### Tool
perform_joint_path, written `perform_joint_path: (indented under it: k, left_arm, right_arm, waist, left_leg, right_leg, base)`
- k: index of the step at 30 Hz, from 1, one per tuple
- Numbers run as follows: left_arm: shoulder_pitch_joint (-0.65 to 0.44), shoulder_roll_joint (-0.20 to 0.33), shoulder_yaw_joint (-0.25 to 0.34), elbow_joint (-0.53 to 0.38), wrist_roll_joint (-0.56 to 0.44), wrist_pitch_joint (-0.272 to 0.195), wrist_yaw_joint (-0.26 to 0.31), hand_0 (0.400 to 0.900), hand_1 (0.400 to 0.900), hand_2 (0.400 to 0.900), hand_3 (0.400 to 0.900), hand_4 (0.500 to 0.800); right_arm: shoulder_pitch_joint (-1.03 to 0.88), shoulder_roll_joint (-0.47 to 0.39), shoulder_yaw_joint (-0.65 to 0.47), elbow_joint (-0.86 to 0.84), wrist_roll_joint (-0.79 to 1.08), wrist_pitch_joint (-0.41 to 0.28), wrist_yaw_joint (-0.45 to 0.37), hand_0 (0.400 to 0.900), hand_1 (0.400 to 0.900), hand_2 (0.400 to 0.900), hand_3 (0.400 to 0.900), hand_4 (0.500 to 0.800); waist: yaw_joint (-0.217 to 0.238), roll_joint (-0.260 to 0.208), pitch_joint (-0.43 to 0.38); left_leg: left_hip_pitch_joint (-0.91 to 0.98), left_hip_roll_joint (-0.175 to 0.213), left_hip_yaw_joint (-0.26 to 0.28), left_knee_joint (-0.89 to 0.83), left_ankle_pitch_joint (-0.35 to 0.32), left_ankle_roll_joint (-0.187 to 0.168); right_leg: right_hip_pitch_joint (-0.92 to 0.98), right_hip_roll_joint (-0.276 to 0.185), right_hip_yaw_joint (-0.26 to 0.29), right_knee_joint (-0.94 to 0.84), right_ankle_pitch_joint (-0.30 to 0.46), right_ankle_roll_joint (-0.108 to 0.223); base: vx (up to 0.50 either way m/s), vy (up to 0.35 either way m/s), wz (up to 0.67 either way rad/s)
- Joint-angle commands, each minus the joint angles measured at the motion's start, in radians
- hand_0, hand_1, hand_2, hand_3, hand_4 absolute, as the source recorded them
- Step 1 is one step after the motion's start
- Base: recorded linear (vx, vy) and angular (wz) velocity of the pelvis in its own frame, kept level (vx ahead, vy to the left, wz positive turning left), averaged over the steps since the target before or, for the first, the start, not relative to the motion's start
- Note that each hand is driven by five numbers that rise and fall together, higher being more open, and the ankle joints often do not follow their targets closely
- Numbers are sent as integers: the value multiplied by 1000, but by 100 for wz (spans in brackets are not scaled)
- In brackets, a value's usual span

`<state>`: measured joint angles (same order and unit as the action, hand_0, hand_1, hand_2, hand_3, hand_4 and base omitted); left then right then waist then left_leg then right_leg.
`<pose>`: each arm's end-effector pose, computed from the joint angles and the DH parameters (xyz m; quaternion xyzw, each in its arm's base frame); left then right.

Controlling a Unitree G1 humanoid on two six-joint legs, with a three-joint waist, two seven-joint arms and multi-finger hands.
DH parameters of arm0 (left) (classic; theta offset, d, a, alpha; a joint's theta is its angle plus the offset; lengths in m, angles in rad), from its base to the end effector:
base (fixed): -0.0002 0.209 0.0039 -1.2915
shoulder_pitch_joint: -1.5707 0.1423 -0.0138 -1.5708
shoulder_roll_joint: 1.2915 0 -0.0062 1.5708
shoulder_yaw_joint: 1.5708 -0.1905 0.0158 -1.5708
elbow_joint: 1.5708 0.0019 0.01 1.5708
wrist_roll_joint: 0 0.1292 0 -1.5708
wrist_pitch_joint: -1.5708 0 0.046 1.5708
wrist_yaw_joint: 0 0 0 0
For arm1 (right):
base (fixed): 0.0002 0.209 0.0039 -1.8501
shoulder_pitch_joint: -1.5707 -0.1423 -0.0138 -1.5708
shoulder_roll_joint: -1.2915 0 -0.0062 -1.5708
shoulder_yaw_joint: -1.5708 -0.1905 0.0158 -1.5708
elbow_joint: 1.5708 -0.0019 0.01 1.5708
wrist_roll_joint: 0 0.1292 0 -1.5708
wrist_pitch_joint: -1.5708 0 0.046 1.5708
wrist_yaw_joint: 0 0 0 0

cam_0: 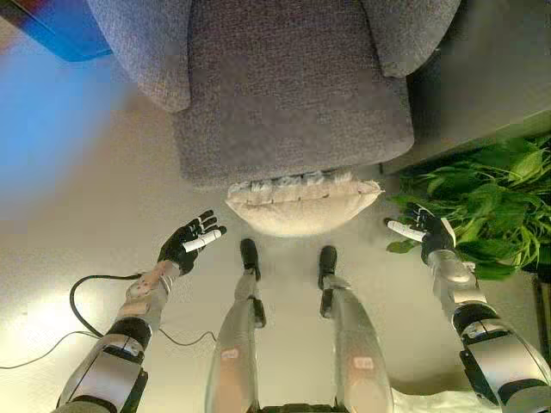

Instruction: Pick up the pillow and put it on the sofa.

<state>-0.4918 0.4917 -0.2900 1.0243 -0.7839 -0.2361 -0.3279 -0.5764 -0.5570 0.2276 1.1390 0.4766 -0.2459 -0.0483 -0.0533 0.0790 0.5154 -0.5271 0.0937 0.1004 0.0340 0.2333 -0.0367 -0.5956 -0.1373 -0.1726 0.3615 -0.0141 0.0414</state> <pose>0.2594 0.2637 0.0144 -0.0747 0.1271 -0.0439 0.9881 0.2687 -0.2900 0.0360 -0.1007 0.1354 -0.1471 0.9746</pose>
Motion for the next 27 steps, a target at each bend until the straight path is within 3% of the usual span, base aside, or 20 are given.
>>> perform_joint_path:
  k: [1,7,17,27]
  left_arm:
    - [6,36,44,0,-36,-62,-13,900,900,900,900,800]
    - [13,33,50,8,-22,-80,-9,900,900,900,900,800]
    - [28,37,47,-3,-23,-65,-24,900,900,900,900,800]
    - [28,77,40,-32,-28,-53,-48,900,900,900,900,800]
  right_arm:
    - [7,-73,-50,-11,26,-59,-18,900,900,900,900,800]
    - [11,-68,-51,-12,31,-61,-16,900,900,900,900,800]
    - [25,-73,-58,-21,42,-75,1,900,900,900,900,800]
    - [-42,-112,-22,-49,70,-78,51,900,900,900,900,800]
  waist:
    - [-9,-9,5]
    - [-9,-10,5]
    - [-11,-8,5]
    - [2,-8,5]
  left_leg:
    - [-46,-1,27,211,-214,-33]
    - [-56,-1,22,229,-220,-32]
    - [-100,-7,19,292,-243,-26]
    - [-220,-27,-9,393,-273,-5]
  right_leg:
    - [2,15,33,1,-49,16]
    - [-6,16,35,16,-55,13]
    - [-47,19,36,72,-74,-1]
    - [-169,25,52,148,-78,-13]
  base:
    - [0,0,0]
    - [11,-3,0]
    - [10,-11,1]
    - [10,-66,1]
